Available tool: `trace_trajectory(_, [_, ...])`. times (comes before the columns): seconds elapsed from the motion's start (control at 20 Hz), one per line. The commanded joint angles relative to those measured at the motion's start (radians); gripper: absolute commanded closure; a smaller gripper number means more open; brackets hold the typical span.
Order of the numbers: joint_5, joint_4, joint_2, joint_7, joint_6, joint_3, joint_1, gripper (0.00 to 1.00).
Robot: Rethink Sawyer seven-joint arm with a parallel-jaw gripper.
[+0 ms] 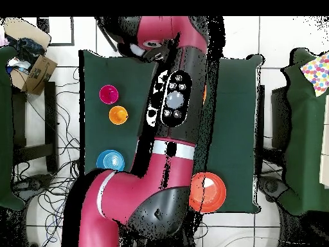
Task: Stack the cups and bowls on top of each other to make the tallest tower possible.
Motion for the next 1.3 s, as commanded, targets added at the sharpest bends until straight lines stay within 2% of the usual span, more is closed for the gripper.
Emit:
trace_trajectory(0.05, [-0.044, 0.121, -0.059, -0.167, -0.055, 0.073, 0.007, 1.00])
trace_trajectory(1.3, [-0.032, 0.092, -0.048, -0.185, 0.000, 0.064, 0.001, 1.00])
